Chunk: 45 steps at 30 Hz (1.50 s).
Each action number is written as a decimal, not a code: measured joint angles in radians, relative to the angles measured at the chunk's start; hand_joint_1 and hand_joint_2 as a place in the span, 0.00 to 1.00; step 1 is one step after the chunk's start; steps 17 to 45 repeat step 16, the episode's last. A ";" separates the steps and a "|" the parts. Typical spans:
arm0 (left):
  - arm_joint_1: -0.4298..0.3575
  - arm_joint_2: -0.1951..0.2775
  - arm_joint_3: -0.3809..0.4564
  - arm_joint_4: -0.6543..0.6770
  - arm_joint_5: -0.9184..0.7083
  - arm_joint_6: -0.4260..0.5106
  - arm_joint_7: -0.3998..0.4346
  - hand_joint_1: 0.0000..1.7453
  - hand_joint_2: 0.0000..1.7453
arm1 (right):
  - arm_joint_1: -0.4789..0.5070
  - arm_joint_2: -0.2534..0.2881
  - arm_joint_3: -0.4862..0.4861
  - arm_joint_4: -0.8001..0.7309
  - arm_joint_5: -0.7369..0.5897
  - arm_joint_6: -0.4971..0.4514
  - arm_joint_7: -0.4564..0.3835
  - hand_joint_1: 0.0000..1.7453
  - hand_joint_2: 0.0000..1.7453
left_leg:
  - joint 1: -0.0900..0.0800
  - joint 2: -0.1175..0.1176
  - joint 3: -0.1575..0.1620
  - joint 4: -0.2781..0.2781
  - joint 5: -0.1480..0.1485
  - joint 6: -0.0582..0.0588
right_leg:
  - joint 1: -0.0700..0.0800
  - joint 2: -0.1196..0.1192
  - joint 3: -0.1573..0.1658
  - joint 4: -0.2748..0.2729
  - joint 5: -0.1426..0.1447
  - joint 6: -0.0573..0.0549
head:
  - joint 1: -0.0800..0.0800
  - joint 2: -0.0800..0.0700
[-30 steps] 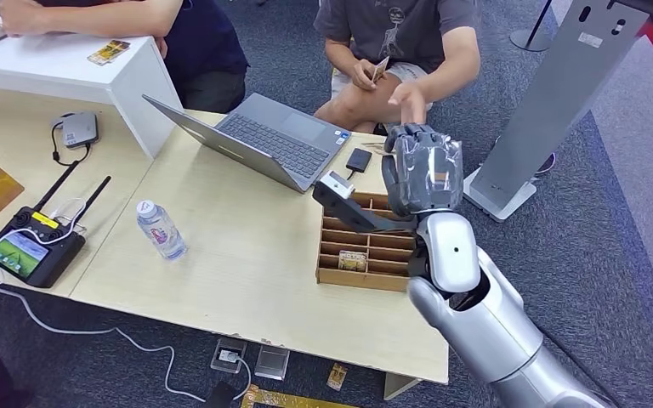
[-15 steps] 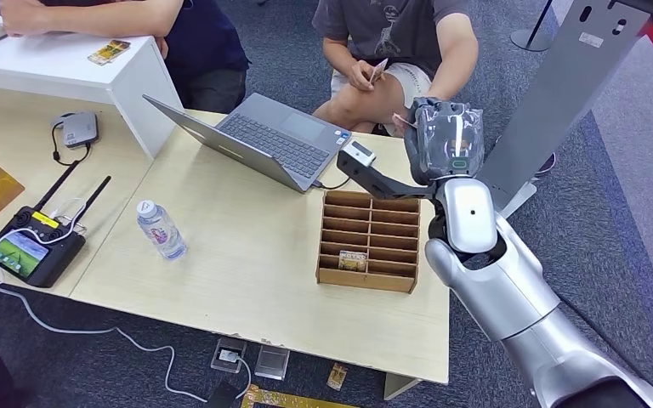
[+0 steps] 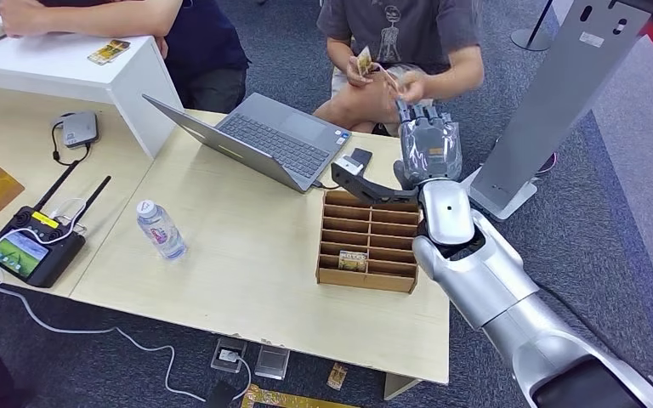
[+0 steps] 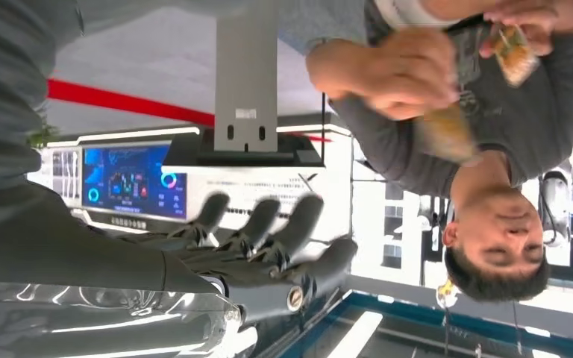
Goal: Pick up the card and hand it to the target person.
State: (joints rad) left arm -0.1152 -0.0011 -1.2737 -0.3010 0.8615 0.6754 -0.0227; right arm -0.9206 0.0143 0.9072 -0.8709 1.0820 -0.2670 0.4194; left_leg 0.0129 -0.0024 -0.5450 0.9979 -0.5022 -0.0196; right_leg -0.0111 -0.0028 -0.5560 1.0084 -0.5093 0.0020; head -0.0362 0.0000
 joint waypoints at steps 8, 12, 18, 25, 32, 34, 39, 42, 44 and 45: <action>0.001 0.000 0.002 0.000 0.010 0.006 0.012 0.00 0.00 | 0.038 0.025 -0.010 0.017 -0.350 -0.186 -0.143 0.00 1.00 | 0.000 0.000 0.001 0.000 0.000 0.000 | 0.000 0.000 0.000 0.000 0.000 0.000 | 0.001 0.000; 0.001 0.000 0.004 0.000 0.017 0.008 0.012 0.00 0.00 | 0.095 0.024 -0.029 -0.031 -0.575 -0.264 -0.224 0.00 1.00 | 0.000 0.000 0.001 0.000 0.000 0.000 | 0.000 0.000 0.000 0.000 0.000 0.000 | 0.001 0.000; 0.001 0.000 0.005 0.000 0.018 0.009 0.012 0.00 0.00 | 0.151 0.018 -0.048 -0.097 -0.764 -0.300 -0.285 0.00 1.00 | 0.000 0.000 0.001 0.000 0.000 0.000 | 0.000 0.000 0.000 0.000 0.000 0.000 | 0.000 0.000; 0.001 0.000 0.005 0.000 0.018 0.009 0.012 0.00 0.00 | 0.151 0.018 -0.048 -0.097 -0.764 -0.300 -0.285 0.00 1.00 | 0.000 0.000 0.001 0.000 0.000 0.000 | 0.000 0.000 0.000 0.000 0.000 0.000 | 0.000 0.000; 0.001 0.000 0.005 0.000 0.018 0.009 0.012 0.00 0.00 | 0.151 0.018 -0.048 -0.097 -0.764 -0.300 -0.285 0.00 1.00 | 0.000 0.000 0.001 0.000 0.000 0.000 | 0.000 0.000 0.000 0.000 0.000 0.000 | 0.000 0.000; 0.001 0.000 0.005 0.000 0.018 0.009 0.012 0.00 0.00 | 0.151 0.018 -0.048 -0.097 -0.764 -0.300 -0.285 0.00 1.00 | 0.000 0.000 0.001 0.000 0.000 0.000 | 0.000 0.000 0.000 0.000 0.000 0.000 | 0.000 0.000; 0.001 0.000 0.005 0.000 0.018 0.009 0.012 0.00 0.00 | 0.151 0.018 -0.048 -0.097 -0.764 -0.300 -0.285 0.00 1.00 | 0.000 0.000 0.001 0.000 0.000 0.000 | 0.000 0.000 0.000 0.000 0.000 0.000 | 0.000 0.000; 0.001 0.000 0.005 0.000 0.018 0.009 0.012 0.00 0.00 | 0.151 0.018 -0.048 -0.097 -0.764 -0.300 -0.285 0.00 1.00 | 0.000 0.000 0.001 0.000 0.000 0.000 | 0.000 0.000 0.000 0.000 0.000 0.000 | 0.000 0.000; 0.001 0.000 0.005 0.000 0.018 0.009 0.012 0.00 0.00 | 0.151 0.018 -0.048 -0.097 -0.764 -0.300 -0.285 0.00 1.00 | 0.000 0.000 0.001 0.000 0.000 0.000 | 0.000 0.000 0.000 0.000 0.000 0.000 | 0.000 0.000; 0.001 0.000 0.005 0.000 0.018 0.009 0.012 0.00 0.00 | 0.151 0.018 -0.048 -0.097 -0.764 -0.300 -0.285 0.00 1.00 | 0.000 0.000 0.001 0.000 0.000 0.000 | 0.000 0.000 0.000 0.000 0.000 0.000 | 0.000 0.000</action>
